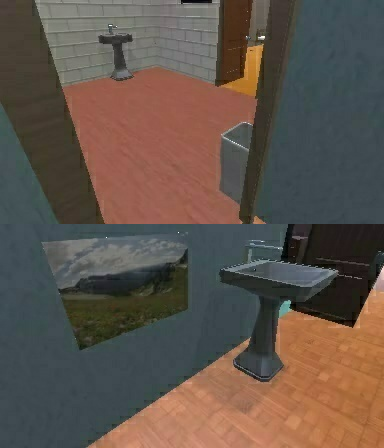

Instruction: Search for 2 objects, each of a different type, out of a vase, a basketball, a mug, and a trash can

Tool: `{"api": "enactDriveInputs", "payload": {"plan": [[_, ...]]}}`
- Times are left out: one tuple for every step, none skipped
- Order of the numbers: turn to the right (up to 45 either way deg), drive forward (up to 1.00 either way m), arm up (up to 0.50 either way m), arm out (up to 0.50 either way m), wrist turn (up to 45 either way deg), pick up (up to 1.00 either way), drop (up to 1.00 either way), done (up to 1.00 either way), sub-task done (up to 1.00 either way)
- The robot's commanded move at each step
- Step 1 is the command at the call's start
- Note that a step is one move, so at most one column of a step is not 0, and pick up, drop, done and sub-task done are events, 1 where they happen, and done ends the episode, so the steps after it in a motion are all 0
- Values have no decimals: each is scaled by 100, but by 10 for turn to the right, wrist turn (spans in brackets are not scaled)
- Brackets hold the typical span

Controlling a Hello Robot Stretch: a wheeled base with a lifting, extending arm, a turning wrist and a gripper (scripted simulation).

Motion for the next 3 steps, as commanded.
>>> {"api": "enactDriveInputs", "payload": {"plan": [[180, 0, 0, 0, 0, 0, 0, 0, 0], [0, 30, 0, 0, 0, 0, 0, 0, 0], [-120, 0, 0, 0, 0, 0, 0, 0, 0]]}}
